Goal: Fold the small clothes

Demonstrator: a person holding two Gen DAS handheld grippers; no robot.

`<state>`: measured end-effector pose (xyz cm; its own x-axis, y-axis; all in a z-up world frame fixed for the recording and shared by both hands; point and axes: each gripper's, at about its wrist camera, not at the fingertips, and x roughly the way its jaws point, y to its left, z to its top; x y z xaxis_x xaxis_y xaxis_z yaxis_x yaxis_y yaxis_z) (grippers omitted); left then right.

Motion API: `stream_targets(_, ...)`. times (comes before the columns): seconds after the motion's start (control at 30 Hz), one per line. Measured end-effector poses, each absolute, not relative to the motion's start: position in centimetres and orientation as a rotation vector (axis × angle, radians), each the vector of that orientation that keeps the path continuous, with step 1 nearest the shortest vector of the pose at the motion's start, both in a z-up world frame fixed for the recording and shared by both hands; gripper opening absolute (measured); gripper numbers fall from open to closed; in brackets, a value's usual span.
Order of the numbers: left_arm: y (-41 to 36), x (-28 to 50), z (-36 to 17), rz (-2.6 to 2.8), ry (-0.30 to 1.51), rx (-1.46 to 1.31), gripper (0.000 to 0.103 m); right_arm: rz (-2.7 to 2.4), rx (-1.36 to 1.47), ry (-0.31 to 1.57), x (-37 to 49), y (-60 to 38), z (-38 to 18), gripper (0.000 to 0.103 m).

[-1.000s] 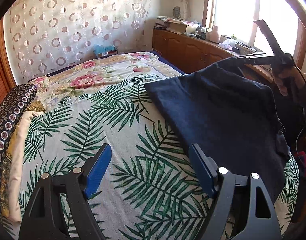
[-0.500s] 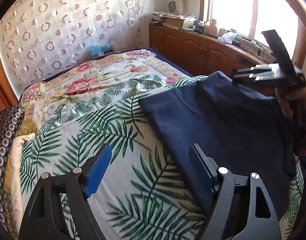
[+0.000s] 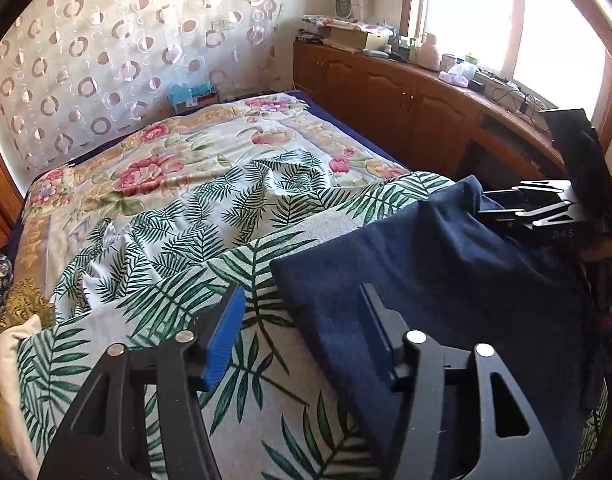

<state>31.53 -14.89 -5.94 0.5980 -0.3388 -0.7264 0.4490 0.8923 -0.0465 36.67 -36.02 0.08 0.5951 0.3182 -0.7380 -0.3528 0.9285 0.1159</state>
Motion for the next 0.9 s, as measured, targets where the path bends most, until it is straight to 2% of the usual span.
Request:
stream_targets(0.37, -16.1, 33.6, -8.0, -0.47, 0.877, 0.119, 0.057, 0.439, -0.102, 0.86, 37.2, -35.4, -0.2, 0.061)
stream_targets(0.47, -16.0, 33.7, -8.2, -0.483, 0.872, 0.092, 0.056, 0.444, -0.129, 0.862, 37.3, -35.2, -0.3, 0.055)
stream_targets(0.5, -15.9, 33.8, -8.3, -0.486, 0.867, 0.089, 0.055, 0.446, -0.141, 0.858, 37.2, -35.1, -0.3, 0.051)
stream_targets(0.53, -15.9, 34.0, -8.3, -0.49, 0.863, 0.088, 0.048, 0.45, -0.149, 0.856, 37.1, -35.0, -0.3, 0.048)
stream_targets(0.6, -16.0, 33.9, -8.3, -0.492, 0.862, 0.088, 0.037, 0.463, -0.159, 0.854, 37.0, -34.6, -0.3, 0.035)
stream_targets(0.67, -16.1, 33.8, -8.0, -0.489, 0.863, 0.087, 0.02, 0.457, -0.187, 0.844, 36.7, -34.3, -0.1, 0.029)
stream_targets(0.9, -16.2, 32.2, -5.6, -0.524, 0.797, 0.082, 0.01, 0.394, -0.256, 0.76, 34.7, -34.1, 1.5, 0.023)
